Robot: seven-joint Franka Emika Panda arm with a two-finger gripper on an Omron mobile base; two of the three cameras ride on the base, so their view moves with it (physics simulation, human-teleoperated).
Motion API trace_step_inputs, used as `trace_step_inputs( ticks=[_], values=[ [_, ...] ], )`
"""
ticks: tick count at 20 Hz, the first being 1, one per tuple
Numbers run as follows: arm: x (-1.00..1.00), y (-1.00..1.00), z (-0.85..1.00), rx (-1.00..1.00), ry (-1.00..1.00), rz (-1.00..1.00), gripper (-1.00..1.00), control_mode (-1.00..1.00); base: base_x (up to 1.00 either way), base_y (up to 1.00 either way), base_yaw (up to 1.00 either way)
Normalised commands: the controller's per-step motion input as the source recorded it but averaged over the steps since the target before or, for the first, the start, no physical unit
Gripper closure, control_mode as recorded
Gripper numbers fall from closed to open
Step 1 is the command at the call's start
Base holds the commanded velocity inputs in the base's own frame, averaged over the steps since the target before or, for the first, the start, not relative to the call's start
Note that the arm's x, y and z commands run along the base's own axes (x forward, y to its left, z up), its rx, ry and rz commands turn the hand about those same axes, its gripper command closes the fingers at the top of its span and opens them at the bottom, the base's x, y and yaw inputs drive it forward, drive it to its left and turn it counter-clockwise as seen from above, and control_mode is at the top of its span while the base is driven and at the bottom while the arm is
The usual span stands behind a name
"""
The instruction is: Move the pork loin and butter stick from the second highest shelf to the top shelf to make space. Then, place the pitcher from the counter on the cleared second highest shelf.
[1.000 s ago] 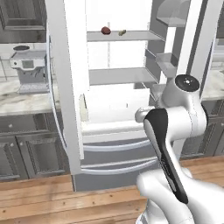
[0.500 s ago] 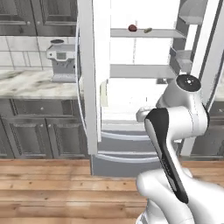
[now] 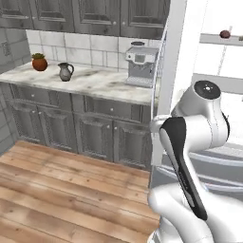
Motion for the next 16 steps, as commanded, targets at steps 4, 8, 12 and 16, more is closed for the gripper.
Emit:
trace_step_inputs(
  ticks=[4,8,12,16],
  values=[
    [0.00,0.00,0.00,0.00,0.00,0.00,-1.00,1.00,0.97,0.67,0.42],
    [0.00,0.00,0.00,0.00,0.00,0.00,-1.00,1.00,1.00,0.49,0.26],
    [0.00,0.00,0.00,0.00,0.00,0.00,-1.00,1.00,1.00,0.26,0.07],
    [0.00,0.00,0.00,0.00,0.00,0.00,-1.00,1.00,1.00,0.17,0.00]
  ],
)
